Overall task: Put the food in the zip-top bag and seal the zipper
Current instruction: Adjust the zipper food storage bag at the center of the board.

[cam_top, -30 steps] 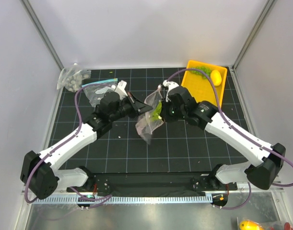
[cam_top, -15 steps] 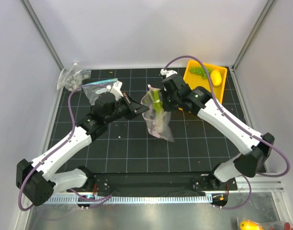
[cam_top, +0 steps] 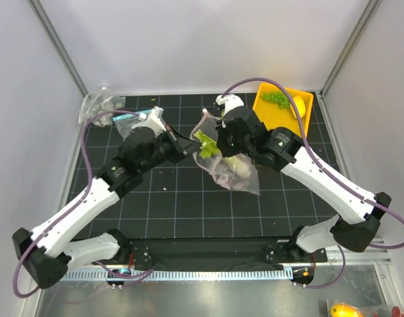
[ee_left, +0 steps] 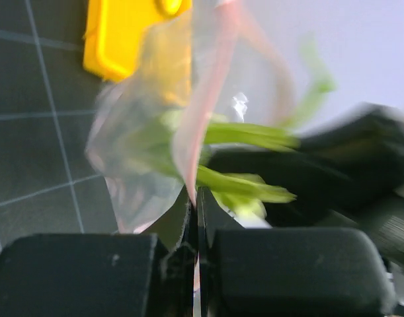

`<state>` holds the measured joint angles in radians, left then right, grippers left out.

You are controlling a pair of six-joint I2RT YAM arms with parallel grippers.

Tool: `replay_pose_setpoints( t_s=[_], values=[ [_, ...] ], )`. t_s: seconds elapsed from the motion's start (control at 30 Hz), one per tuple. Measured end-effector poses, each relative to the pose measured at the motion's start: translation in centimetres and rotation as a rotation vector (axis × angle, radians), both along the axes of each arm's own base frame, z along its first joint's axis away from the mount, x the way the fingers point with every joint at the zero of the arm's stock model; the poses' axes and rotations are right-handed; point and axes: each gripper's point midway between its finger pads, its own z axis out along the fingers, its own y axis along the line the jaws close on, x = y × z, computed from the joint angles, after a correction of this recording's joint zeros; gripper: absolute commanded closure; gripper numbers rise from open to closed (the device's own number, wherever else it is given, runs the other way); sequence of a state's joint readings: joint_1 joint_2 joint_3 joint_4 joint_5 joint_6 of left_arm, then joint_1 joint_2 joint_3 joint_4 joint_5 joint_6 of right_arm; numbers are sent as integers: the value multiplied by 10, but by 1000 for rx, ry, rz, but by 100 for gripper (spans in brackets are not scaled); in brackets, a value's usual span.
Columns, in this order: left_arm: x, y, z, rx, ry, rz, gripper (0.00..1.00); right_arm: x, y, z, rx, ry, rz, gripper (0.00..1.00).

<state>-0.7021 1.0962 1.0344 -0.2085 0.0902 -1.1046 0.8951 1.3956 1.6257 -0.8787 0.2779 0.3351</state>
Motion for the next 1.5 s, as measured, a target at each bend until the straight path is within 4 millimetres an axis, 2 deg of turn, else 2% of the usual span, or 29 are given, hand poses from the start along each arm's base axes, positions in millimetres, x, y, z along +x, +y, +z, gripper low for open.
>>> replay_pose_setpoints(
  t_s=[0.13, 0.2, 0.27, 0.4, 0.47, 0.53, 0.63, 0.83, 0.93, 1.07, 1.17, 1.23, 1.27, 1.33, 1.47, 1.5],
  values=[
    [-10, 21, 55, -40, -129, 45, 100, 13, -12, -19, -35, 30, -49, 99],
    [-11, 29, 67, -51, -163, 70, 100, 14, -10, -22, -29, 51, -40, 99],
    [-7, 28, 63, -45, -159, 82, 100, 9, -4, -19, -12, 68, -14, 99],
    [6, 14, 34, 4, -100, 65, 100, 0, 5, 9, 58, 38, 25, 99],
    [12, 4, 11, 45, -46, 45, 100, -4, 1, 18, 78, 19, 25, 99],
    [13, 2, -1, 69, -17, 37, 100, -6, -6, 24, 86, -2, 15, 99],
    [10, 8, 8, 66, -41, 50, 100, -5, -13, 21, 70, -9, -2, 99],
    [0, 40, 45, 37, -150, 139, 100, 0, -6, -5, 25, 38, 7, 99],
    [1, 40, 49, 27, -163, 147, 100, 0, -5, -9, 18, 44, 6, 99],
    [22, 13, 19, 56, -106, 105, 100, -1, -3, 7, 53, 28, 11, 99],
    [34, -9, -27, 120, -11, 56, 100, -2, 2, 27, 95, -3, 25, 99],
    [31, -9, -46, 156, 33, 45, 100, -2, 3, 29, 105, -20, 27, 99],
    [29, -6, -46, 162, 36, 46, 100, -1, 2, 25, 94, -23, 20, 99],
    [22, 5, -29, 156, -4, 70, 100, 4, -2, 11, 69, -19, 1, 99],
    [-2, 45, 41, 59, -168, 153, 100, 18, -19, -42, -3, 66, -50, 99],
    [-7, 51, 53, 39, -195, 160, 100, 20, -18, -48, 7, 89, -51, 99]
  ],
)
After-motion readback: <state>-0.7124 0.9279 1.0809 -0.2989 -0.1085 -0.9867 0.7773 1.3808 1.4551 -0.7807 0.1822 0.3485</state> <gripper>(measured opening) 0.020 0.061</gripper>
